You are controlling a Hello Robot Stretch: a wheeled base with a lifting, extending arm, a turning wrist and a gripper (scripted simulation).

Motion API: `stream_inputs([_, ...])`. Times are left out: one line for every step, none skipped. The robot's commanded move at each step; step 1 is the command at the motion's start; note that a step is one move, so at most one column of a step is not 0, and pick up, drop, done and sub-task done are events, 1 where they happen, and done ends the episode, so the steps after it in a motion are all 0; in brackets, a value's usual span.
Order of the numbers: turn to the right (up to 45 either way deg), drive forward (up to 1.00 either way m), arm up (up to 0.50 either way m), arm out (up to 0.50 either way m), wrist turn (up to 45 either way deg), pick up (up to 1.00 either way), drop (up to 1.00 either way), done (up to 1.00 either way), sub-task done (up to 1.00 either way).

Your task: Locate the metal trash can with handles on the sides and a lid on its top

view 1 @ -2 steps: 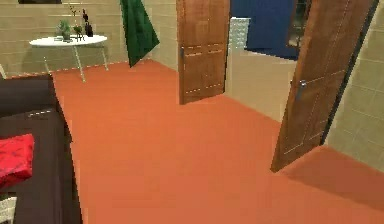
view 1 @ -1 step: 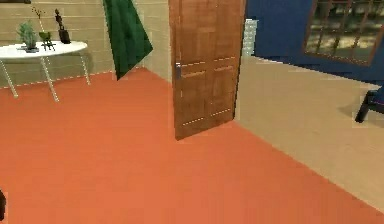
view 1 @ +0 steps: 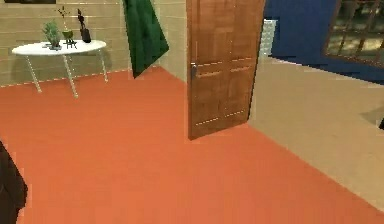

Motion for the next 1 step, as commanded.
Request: stream_inputs([0.0, 0.40, 0.00, 0.00, 0.0, 0.00, 0.00, 0.00, 0.00])
